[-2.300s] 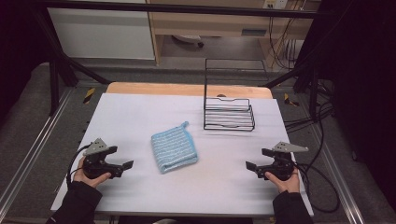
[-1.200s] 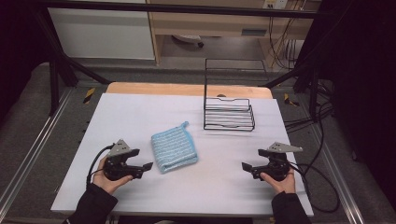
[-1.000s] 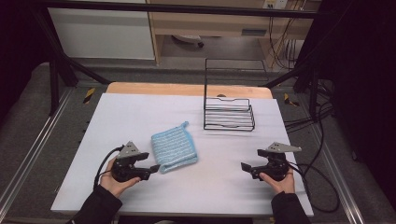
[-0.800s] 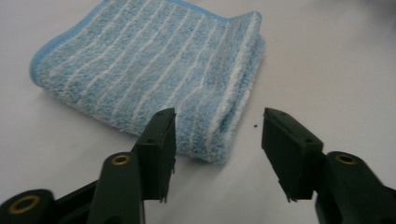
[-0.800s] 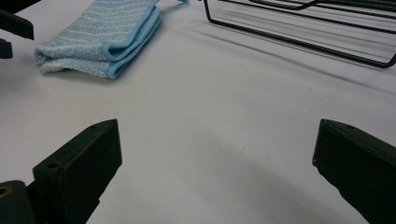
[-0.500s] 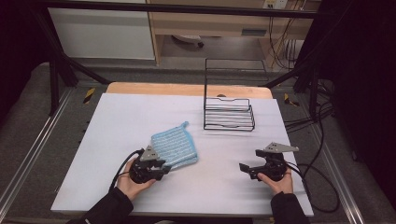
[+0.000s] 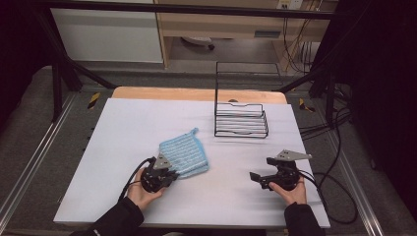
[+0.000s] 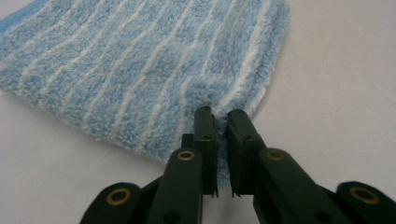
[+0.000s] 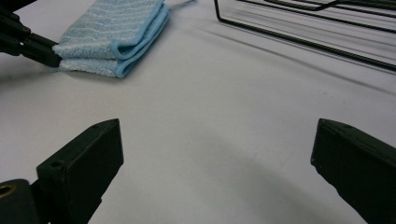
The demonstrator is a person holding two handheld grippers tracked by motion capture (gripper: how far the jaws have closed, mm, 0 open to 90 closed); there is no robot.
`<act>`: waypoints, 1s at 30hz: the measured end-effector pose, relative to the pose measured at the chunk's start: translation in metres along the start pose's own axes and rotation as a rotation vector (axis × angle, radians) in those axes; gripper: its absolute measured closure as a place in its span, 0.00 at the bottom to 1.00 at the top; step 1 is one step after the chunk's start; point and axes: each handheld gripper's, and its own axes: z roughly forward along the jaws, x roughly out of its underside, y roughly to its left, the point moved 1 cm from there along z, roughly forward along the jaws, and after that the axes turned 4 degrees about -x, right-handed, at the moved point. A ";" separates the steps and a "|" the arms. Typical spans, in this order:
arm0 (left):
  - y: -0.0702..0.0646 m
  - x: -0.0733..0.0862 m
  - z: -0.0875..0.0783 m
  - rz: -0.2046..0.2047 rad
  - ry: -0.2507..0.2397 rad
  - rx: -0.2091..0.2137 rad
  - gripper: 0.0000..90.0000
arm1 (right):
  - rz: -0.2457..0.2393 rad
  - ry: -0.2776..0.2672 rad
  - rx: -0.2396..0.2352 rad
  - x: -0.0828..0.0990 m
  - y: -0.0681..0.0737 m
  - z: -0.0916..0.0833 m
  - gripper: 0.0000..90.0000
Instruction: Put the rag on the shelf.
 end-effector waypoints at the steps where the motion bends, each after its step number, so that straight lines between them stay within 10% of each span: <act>1: 0.000 0.000 -0.001 0.004 0.000 0.002 0.95 | -0.005 0.004 -0.002 -0.001 0.001 0.001 0.04; 20: -0.006 -0.017 -0.033 -0.024 -0.034 0.164 0.97 | -0.173 0.031 -0.153 -0.025 0.068 0.060 0.26; 30: -0.009 -0.021 -0.032 -0.057 -0.044 0.190 0.97 | -0.239 0.060 -0.156 -0.028 0.084 0.084 0.26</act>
